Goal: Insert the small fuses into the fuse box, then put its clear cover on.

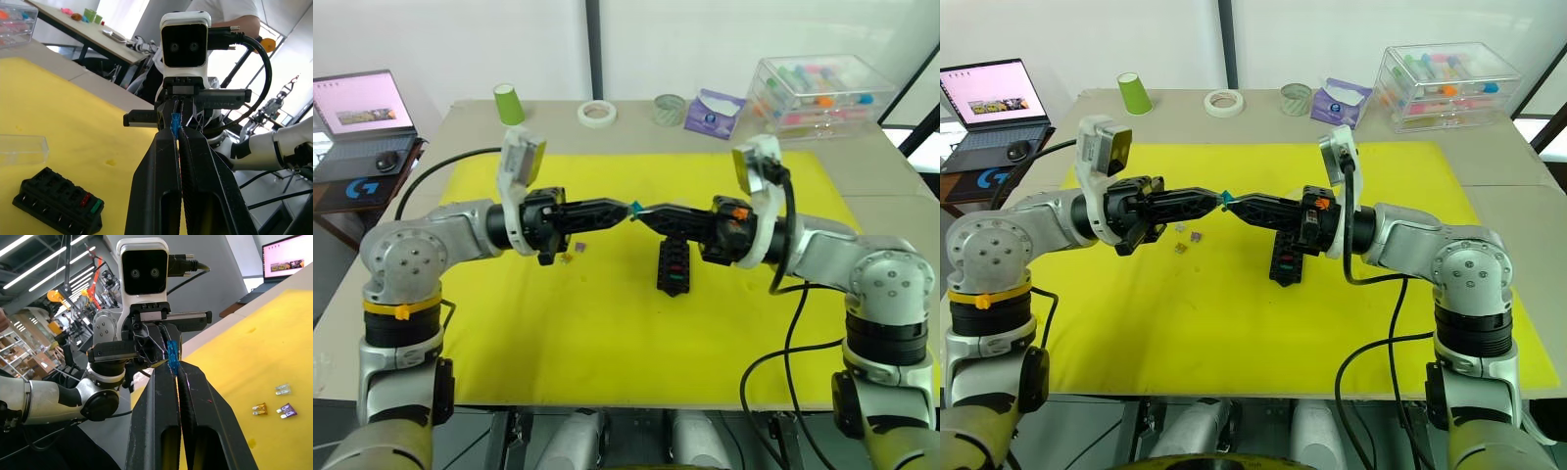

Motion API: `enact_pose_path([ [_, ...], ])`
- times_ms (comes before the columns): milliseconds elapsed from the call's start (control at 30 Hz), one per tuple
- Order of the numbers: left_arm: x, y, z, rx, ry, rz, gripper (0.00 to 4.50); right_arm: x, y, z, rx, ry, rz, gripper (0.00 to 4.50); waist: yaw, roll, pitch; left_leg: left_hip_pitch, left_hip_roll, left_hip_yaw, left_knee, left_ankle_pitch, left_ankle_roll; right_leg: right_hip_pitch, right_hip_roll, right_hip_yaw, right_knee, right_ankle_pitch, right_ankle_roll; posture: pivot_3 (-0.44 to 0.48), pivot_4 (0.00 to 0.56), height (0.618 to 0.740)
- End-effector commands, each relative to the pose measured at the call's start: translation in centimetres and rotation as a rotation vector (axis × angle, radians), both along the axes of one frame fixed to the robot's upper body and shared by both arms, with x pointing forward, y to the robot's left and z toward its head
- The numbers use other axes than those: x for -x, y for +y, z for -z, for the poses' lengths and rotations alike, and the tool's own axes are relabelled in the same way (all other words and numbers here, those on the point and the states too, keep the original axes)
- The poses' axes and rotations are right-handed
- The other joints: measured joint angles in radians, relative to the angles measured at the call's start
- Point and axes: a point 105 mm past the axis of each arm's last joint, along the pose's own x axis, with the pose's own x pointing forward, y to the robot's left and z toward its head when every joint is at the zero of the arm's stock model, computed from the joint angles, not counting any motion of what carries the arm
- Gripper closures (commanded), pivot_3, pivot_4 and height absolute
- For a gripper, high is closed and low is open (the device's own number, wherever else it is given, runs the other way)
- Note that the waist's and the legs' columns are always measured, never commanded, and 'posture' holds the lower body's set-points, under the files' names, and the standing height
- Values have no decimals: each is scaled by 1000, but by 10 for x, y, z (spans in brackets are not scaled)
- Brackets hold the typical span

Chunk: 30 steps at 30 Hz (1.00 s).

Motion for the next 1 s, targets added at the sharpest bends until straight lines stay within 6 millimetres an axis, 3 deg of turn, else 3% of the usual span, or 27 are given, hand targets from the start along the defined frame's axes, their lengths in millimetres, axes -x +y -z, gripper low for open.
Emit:
enact_pose_path([
  [33,4,0,3,-31,-25,8,4500,2,-6,-15,-40,-48,7,4462,0,0,0,0,0,0,0,0,0,0,0,0,0,0,0,0,150,740],
  [67,4,1,5,-39,-23,5,4500,1,-7,-15,-32,-50,12,4462,0,0,0,0,0,0,0,0,0,0,0,0,0,0,0,0,150,740],
  [167,2,13,28,-143,-65,-28,3804,-8,-20,-13,84,-90,57,4500,0,2,1,0,0,0,0,0,0,0,0,0,0,0,0,0,150,740],
  [333,6,15,48,-246,-207,-30,2046,-23,-36,-9,265,-178,131,4500,3,2,2,0,0,1,-1,0,0,0,0,0,-1,0,0,0,150,740],
  [533,2,2,66,-285,-414,-81,24,-40,-47,20,588,-336,184,4500,4,2,2,0,0,1,-1,0,1,0,0,0,-3,0,0,0,150,740],
  [700,2,-5,79,-310,-518,-74,24,-38,-43,37,701,-411,122,4500,3,2,2,0,0,1,-2,0,1,0,0,0,-3,0,0,0,150,740],
  [1000,-7,-17,83,-317,-576,-84,24,-40,-44,55,773,-458,83,4500,8,2,2,-1,0,1,-1,0,1,0,0,0,-3,0,0,0,150,740],
])
